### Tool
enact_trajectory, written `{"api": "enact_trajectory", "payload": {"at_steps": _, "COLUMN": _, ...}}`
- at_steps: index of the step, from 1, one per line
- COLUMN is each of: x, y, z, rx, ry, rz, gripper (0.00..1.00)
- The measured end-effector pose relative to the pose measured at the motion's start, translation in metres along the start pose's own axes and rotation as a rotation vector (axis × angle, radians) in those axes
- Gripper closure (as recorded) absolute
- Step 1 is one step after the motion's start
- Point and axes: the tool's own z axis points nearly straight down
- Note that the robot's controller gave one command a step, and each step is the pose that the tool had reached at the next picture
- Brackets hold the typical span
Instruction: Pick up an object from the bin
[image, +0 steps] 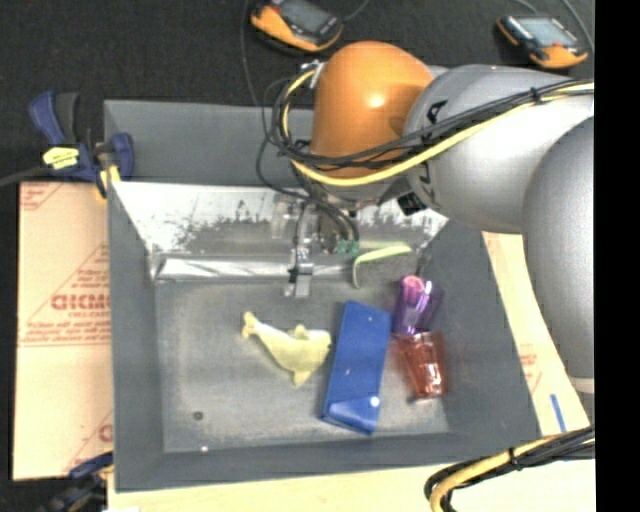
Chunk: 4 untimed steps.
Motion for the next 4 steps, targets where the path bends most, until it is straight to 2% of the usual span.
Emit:
{"api": "enact_trajectory", "payload": {"at_steps": 1, "x": -0.002, "y": 0.000, "z": -0.005, "rx": -0.001, "ry": -0.009, "rz": 0.002, "gripper": 0.00}}
{"api": "enact_trajectory", "payload": {"at_steps": 2, "x": 0.031, "y": -0.010, "z": 0.059, "rx": -0.002, "ry": -0.010, "rz": 0.117, "gripper": 0.00}}
{"api": "enact_trajectory", "payload": {"at_steps": 3, "x": 0.066, "y": -0.019, "z": 0.140, "rx": -0.006, "ry": -0.017, "rz": 0.420, "gripper": 0.00}}
{"api": "enact_trajectory", "payload": {"at_steps": 4, "x": 0.095, "y": -0.020, "z": 0.141, "rx": -0.003, "ry": -0.012, "rz": 0.313, "gripper": 0.00}}
